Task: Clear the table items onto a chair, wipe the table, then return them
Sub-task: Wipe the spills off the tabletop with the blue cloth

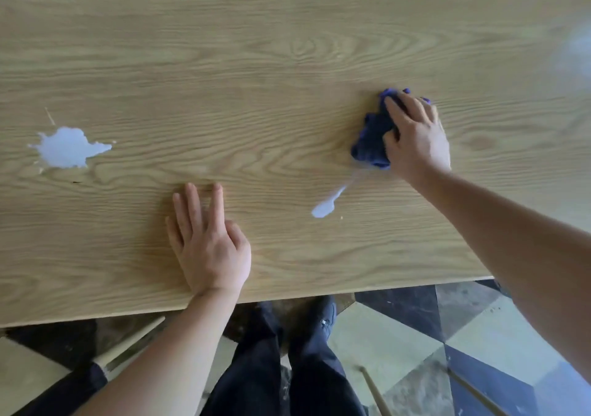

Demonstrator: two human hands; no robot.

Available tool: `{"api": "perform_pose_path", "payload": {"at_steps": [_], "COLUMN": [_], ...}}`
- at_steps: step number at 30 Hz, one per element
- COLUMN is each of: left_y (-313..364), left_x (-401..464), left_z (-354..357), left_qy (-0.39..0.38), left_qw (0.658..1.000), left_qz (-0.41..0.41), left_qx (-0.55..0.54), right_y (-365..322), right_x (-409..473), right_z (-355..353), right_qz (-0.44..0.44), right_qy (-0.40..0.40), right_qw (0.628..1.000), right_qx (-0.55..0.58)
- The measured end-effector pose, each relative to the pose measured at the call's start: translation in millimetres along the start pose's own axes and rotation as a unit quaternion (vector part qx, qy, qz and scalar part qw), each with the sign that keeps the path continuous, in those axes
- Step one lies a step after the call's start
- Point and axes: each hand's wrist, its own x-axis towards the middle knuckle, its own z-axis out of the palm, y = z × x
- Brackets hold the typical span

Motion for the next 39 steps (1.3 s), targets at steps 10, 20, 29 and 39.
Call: {"api": "perform_pose_path", "payload": {"at_steps": [10,20,29,39], "left_y": [2.3,-5.1,-7.7,-2.6], "left_x": [0.6,2.8,1.8,-0.8], "left_z": [2.2,0.7,4.0,4.0], "left_qy": [-0.007,-0.001,0.007,-0.005], "left_qw": [1.0,0.998,0.999,1.0], "left_qz": [-0.01,-0.016,0.003,-0.009], "left_qx": [0.005,-0.066,-0.037,-0.027], "right_y": [-92.2,-185.7,-38.7,-42.0], "right_x": [-69.6,-144.8,-134.6,-159.7], "right_z": [21.3,43.4,5.3,10.3], "right_qz": [0.329,-0.058,-0.338,0.37], "right_qy": [0.09,-0.058,-0.06,0.073], "right_qw": [0.936,0.996,0.938,0.925], "right_qx": [0.083,0.019,-0.055,0.037]}}
